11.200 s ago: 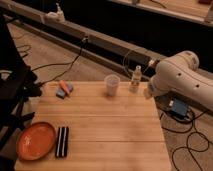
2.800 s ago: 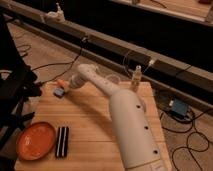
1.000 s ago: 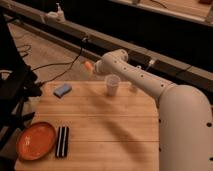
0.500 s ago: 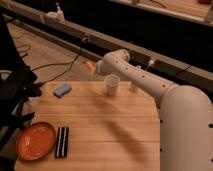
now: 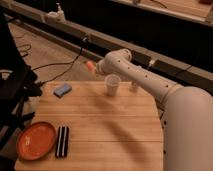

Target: Place the pepper in the ceramic cup

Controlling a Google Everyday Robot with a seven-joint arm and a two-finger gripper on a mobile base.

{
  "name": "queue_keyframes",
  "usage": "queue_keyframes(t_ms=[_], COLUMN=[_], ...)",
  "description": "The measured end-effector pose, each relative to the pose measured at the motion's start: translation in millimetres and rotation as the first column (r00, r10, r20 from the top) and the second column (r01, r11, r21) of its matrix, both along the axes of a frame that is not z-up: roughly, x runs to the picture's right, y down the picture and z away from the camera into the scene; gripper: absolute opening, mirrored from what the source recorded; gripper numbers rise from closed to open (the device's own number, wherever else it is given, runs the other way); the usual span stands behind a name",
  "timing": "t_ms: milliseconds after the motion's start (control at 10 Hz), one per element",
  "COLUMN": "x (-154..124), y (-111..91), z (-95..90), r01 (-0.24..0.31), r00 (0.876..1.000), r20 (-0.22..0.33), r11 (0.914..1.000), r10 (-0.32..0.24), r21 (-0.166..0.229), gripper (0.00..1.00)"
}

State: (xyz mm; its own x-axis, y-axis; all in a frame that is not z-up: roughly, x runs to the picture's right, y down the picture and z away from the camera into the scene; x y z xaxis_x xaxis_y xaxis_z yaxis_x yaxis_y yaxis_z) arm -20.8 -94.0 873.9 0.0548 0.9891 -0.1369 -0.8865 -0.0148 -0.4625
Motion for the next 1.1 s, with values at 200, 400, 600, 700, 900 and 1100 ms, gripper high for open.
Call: queue_keyframes(t_ms=[200, 400, 600, 700, 900, 1100], x=[34, 74, 104, 110, 120, 118], y=[3, 12, 28, 35, 51, 65], z=[-13.2, -24.0, -33.9, -35.9, -41.1, -45.8], r01=[-0.03, -0.072, -0.11, -0.119, -0.134, -0.126], r00=[0.999, 0.992, 0.982, 0.979, 0.975, 0.977], r20=[-0.04, -0.103, -0.157, -0.17, -0.188, -0.187], r11=[0.9995, 0.9973, 0.9934, 0.992, 0.9887, 0.9874], r10=[0.03, 0.07, 0.104, 0.11, 0.119, 0.107], r21=[-0.005, -0.012, -0.033, -0.043, -0.067, -0.096], gripper=[0.0, 0.0, 0.0, 0.0, 0.0, 0.0])
